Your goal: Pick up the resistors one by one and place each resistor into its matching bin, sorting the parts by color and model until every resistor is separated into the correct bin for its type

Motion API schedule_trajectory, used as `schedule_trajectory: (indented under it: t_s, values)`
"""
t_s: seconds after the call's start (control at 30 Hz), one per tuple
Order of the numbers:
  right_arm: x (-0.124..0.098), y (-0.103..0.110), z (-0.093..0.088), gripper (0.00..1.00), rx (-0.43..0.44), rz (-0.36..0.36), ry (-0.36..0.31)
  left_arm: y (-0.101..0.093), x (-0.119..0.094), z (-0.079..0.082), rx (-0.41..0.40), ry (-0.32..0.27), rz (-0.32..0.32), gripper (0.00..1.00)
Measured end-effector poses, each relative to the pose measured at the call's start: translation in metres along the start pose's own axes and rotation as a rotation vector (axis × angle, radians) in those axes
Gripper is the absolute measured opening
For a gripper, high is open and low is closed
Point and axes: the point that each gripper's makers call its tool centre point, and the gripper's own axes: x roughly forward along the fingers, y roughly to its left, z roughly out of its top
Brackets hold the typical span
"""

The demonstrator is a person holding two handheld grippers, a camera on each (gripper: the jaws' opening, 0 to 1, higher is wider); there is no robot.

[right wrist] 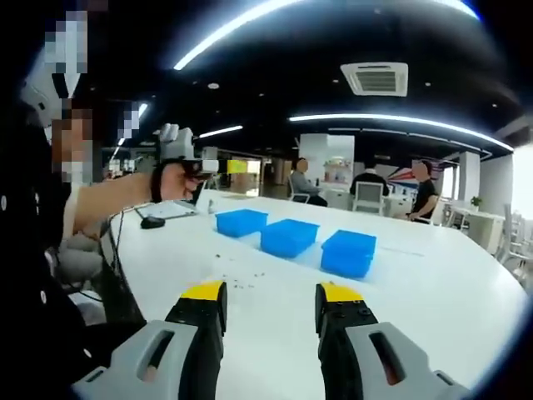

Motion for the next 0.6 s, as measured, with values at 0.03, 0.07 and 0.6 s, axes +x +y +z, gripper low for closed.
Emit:
schedule_trajectory:
  t_s: [0.03,0.07,0.6]
  values:
    - [0.0,0.0,0.0,0.44,0.002,-0.001,0.0,0.004,0.009,-0.001,-0.001,0.004,0.003,0.05]
    - [0.0,-0.001,-0.001,0.44,0.004,-0.004,0.001,0.008,0.016,-0.002,-0.009,0.007,0.006,0.05]
    - [-0.002,-0.013,-0.006,0.44,0.014,-0.035,0.011,0.034,0.086,-0.026,0.016,0.09,0.045,0.05]
